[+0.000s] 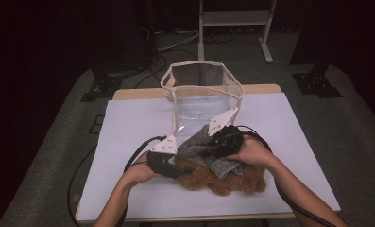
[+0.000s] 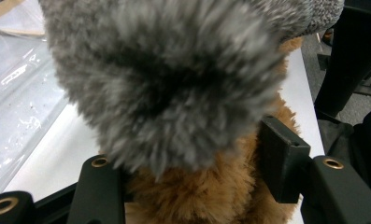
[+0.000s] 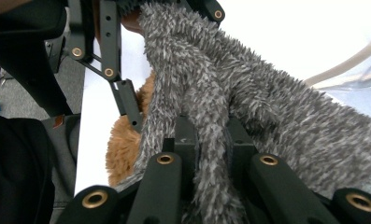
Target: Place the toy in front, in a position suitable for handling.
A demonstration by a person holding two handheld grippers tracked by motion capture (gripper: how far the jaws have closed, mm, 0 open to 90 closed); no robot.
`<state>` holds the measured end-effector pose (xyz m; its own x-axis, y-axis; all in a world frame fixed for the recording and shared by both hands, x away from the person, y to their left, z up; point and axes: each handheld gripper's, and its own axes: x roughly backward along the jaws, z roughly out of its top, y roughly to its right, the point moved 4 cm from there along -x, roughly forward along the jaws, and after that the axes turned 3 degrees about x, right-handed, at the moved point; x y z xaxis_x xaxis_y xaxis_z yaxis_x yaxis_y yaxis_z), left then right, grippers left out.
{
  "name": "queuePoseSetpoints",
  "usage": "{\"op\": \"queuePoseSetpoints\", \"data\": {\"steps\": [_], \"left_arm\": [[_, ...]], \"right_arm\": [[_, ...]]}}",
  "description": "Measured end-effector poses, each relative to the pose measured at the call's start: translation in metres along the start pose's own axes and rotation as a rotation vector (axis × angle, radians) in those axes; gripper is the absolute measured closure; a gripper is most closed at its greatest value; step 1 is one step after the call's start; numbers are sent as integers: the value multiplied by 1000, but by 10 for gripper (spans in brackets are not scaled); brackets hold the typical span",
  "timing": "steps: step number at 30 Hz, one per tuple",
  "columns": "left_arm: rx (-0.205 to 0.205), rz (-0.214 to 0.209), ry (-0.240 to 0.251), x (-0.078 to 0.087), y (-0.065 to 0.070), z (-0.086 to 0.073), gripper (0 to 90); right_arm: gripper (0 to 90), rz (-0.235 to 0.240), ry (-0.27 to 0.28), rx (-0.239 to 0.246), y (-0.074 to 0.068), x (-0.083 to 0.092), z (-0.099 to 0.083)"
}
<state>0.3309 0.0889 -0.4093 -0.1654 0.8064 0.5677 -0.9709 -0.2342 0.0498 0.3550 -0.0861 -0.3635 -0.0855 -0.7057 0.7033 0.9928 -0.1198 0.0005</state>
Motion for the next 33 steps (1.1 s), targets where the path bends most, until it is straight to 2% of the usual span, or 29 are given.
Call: {"op": "queuePoseSetpoints", "data": {"steps": [5, 6, 10, 14, 17, 18, 21, 24, 27, 28, 31, 33], "left_arm": [[-10, 1, -5, 1, 1, 0, 433], [-12, 0, -6, 1, 0, -1, 433], [-5, -3, -2, 2, 0, -1, 432], [-8, -3, -9, 1, 1, 0, 430], [-13, -4, -15, 1, 0, 0, 430], [-13, -5, -16, 1, 0, 1, 431], [-24, -5, -19, 1, 1, 1, 430], [-24, -11, -18, 2, 1, -1, 430], [-14, -14, -6, 3, 1, -3, 431], [-13, -14, -1, 3, 1, -4, 430], [-8, -20, 4, 3, 0, -4, 428], [-3, -28, 6, 3, -2, -5, 423]], "right_arm": [[788, -33, -20, -24, 7, 13, -15], [788, -39, -17, -45, 7, 17, -19], [788, -62, 10, -80, 9, 37, -37], [788, -99, 4, -111, 13, 54, -53], [787, -117, 16, -131, 15, 65, -58], [787, -123, 21, -123, 15, 67, -57], [787, -130, 31, -119, 16, 69, -51], [787, -124, 24, -113, 18, 63, -51], [787, -117, 21, -137, 22, 60, -62], [787, -118, 21, -158, 22, 61, -67], [787, -130, 26, -200, 24, 68, -82], [787, -148, 26, -202, 24, 75, -86]]}}
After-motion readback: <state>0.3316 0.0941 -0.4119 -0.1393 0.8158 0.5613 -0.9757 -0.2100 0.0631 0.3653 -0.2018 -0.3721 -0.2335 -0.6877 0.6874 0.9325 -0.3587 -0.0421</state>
